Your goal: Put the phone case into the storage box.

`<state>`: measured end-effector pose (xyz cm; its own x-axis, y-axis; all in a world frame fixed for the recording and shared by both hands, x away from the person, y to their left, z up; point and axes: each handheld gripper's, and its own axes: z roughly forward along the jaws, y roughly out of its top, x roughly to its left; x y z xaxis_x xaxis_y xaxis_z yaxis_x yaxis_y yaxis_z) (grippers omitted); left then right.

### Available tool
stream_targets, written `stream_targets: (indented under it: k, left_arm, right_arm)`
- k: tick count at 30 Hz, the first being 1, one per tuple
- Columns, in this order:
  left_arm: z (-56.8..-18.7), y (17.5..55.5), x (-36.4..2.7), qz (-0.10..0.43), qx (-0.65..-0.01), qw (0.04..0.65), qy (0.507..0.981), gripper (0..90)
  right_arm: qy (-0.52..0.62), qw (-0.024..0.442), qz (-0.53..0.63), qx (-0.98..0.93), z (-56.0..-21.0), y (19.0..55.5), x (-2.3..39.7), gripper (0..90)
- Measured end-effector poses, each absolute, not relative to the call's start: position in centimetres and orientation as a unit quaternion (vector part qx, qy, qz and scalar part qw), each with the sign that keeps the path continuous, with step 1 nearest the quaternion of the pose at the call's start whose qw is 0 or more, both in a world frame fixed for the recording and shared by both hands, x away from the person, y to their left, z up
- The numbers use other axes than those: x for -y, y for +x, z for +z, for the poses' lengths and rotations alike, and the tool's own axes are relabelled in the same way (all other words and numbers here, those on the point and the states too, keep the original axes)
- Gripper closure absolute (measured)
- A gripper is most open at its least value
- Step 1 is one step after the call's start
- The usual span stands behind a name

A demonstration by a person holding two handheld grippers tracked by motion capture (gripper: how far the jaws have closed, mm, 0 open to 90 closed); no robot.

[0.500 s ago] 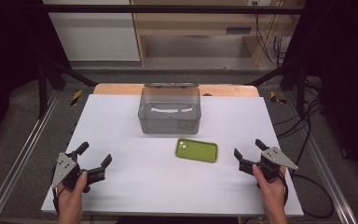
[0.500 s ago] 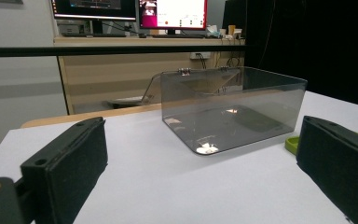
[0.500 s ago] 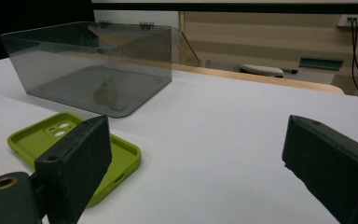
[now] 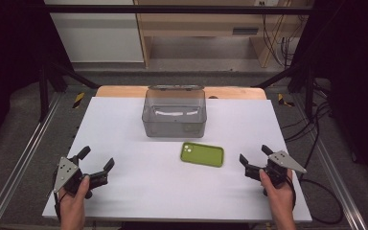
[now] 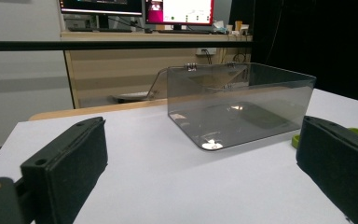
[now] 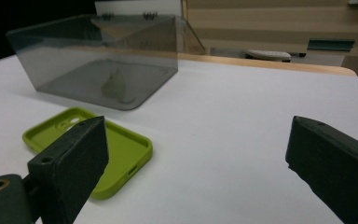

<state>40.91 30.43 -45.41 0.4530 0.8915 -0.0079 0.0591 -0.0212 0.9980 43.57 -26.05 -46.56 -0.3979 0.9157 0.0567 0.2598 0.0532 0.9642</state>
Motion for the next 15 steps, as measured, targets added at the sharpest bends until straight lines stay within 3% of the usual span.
stream_targets:
  k: [8,15]
  left_arm:
    - [-45.4,40.8,-30.4,0.356,-0.385,0.58,0.623,1.6]
    - [-45.4,40.8,-30.1,0.356,-0.381,0.574,0.631,1.5]
  right_arm:
    - [0.432,0.321,0.466,-0.703,-45.7,44.8,23.2,4.0]
    - [0.428,0.273,0.414,-0.756,-45.4,46.9,20.8,4.8]
